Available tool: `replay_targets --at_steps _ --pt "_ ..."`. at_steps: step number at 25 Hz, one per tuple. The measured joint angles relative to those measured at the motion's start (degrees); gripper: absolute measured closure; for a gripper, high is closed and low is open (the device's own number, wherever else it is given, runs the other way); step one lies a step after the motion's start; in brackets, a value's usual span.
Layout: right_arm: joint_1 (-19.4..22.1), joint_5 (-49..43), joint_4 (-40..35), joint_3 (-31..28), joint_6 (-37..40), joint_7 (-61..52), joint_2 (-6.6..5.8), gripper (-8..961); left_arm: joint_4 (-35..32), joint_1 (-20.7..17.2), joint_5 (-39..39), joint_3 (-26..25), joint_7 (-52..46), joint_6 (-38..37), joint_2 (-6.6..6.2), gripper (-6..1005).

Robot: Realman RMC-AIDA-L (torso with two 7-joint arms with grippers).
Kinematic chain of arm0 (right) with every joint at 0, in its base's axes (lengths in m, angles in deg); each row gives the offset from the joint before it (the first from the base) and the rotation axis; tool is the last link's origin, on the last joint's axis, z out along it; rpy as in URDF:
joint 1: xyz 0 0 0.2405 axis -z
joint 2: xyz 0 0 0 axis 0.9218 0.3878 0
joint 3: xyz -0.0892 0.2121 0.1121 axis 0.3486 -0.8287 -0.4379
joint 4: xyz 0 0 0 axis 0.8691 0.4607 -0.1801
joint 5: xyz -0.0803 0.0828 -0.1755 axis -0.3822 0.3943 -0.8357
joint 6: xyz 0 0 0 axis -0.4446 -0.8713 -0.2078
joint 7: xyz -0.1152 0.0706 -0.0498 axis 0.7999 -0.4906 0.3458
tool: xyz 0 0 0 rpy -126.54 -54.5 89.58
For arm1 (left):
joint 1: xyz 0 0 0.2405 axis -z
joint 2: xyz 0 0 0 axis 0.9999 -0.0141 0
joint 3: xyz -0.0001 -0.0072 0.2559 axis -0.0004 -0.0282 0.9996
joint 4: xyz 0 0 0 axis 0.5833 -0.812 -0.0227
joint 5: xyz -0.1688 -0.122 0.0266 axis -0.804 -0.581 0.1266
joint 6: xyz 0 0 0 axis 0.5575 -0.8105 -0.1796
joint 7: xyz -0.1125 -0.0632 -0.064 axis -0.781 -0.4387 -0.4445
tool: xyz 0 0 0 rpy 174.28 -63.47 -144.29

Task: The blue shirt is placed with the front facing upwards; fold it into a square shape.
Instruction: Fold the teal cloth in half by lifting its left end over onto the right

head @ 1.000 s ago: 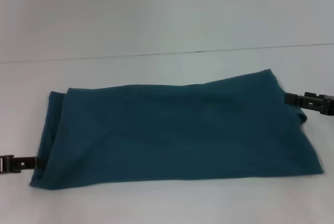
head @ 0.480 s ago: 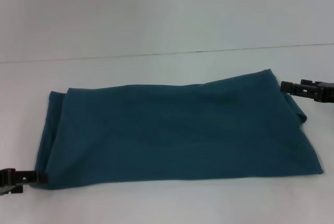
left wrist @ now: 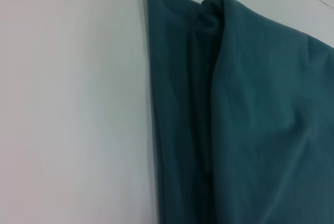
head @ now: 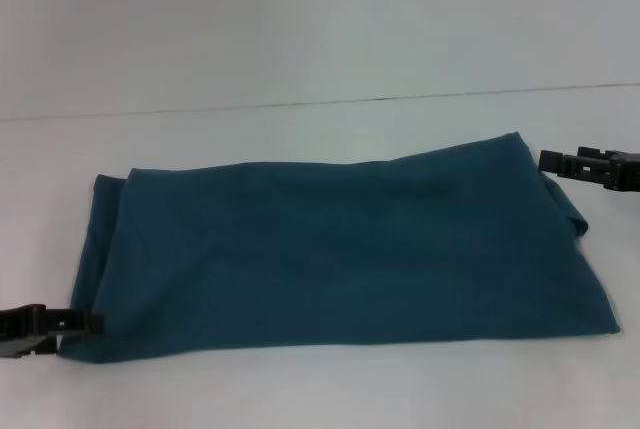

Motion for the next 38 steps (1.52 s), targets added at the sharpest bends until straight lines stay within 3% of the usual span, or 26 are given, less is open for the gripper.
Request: replay_targets --at_steps 13,22,38 --pt "0.1 0.0 0.0 -0.3 0.2 -0.1 -0.26 21 1.3 0.7 1.3 0.3 -0.2 3.3 -0.29 161" --pt "0.0 0.0 -0.1 -0.4 0.2 -0.2 -0.49 21 2.3 1.4 1.3 3.1 -0.1 3.0 -0.29 163" --pt "0.0 0.0 -0.1 -0.5 0.2 -0.3 -0.88 22 3.5 4.4 0.5 3.7 1.2 -0.4 -0.31 170"
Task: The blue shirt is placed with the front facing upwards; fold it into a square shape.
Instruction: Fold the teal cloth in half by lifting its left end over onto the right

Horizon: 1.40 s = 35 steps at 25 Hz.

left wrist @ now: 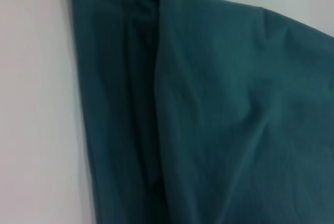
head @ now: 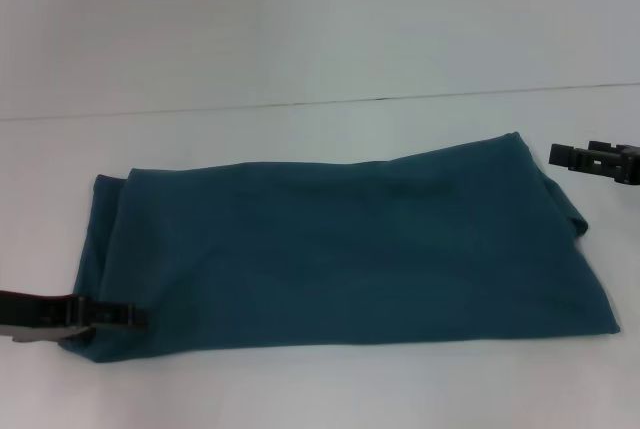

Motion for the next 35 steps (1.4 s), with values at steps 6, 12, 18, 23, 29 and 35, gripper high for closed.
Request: replay_targets --at_steps 6,12,18,23,29,35 --pt "0.0 0.0 0.0 0.0 -0.1 0.1 0.0 22 -1.9 -0.4 0.0 -0.7 -0.2 -0.1 -0.44 170" --pt "-0.2 0.0 0.0 0.0 -0.3 0.1 -0.01 21 -3.4 -1.1 0.6 -1.3 -1.0 -1.2 -0.97 170" --pt "-0.3 0.0 0.0 0.0 -0.3 0.0 -0.16 21 -5.5 -1.4 3.4 -2.1 -3.3 -5.3 -1.22 170" --pt "-0.6 0.1 0.0 -0.1 -0.3 0.2 -0.19 22 -6.5 -1.4 5.2 -2.1 -5.2 -7.5 -1.4 170" --pt "-0.6 0.2 0.0 -0.2 -0.3 0.2 -0.27 22 -4.8 -0.8 5.3 -1.7 -5.6 -6.6 -1.52 171" --pt "-0.6 0.2 0.0 -0.3 -0.1 0.2 -0.36 21 -2.2 0.5 6.2 -1.6 -7.1 -4.8 -2.12 171"
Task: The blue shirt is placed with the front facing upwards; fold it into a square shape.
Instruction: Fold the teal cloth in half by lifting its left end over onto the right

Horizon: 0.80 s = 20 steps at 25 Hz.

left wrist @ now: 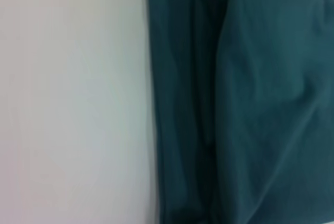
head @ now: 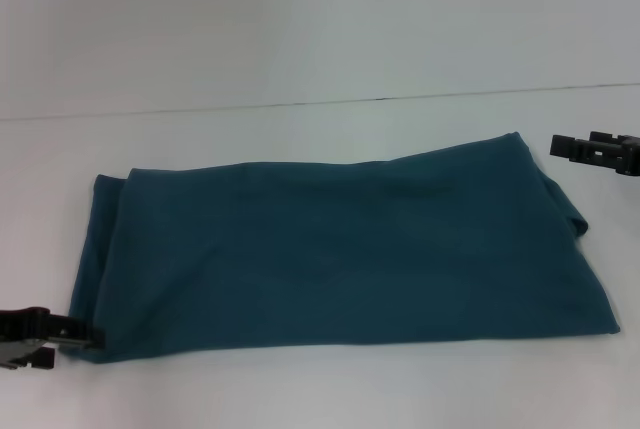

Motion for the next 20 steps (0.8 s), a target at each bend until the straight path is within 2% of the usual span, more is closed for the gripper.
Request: replay_targets --at_steps 8,20 --pt "0.2 0.0 0.0 0.0 0.1 0.0 0.0 22 2.3 1.4 1.3 0.2 -1.5 1.3 -0.5 171" --pt "0.1 0.1 -0.1 0.0 0.1 0.0 -0.35 21 4.1 2.2 2.1 0.2 -2.2 3.4 -0.52 171"
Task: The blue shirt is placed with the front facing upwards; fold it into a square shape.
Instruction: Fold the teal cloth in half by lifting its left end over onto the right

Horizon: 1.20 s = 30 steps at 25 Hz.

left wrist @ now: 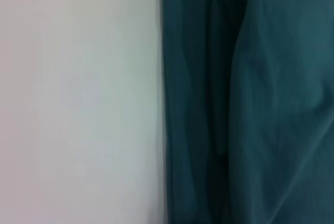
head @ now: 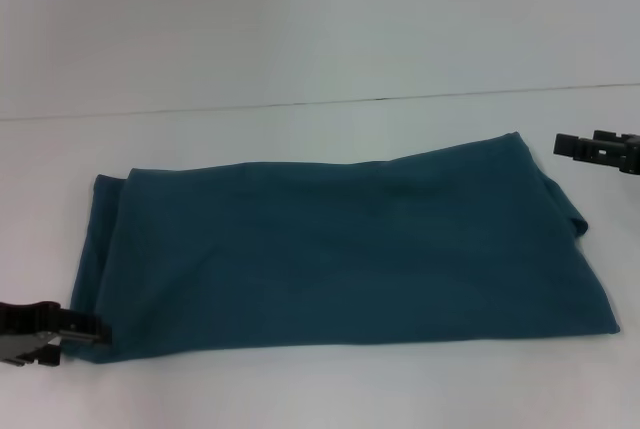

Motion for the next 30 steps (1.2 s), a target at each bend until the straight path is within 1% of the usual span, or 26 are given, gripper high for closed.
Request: replay_targets --at_steps 7,17,30 --pt "0.1 0.5 0.0 0.0 0.1 0.0 -0.16 21 0.0 0.3 1.5 0.2 -0.3 -0.3 -0.21 170" --pt "0.3 0.5 0.0 0.0 0.1 0.0 -0.28 22 1.0 1.6 1.6 3.0 -0.8 -1.0 -0.25 171" --pt "0.5 0.7 0.0 -0.1 0.2 -0.1 -0.25 23 1.5 2.0 1.6 3.6 -1.0 -0.6 -0.43 172"
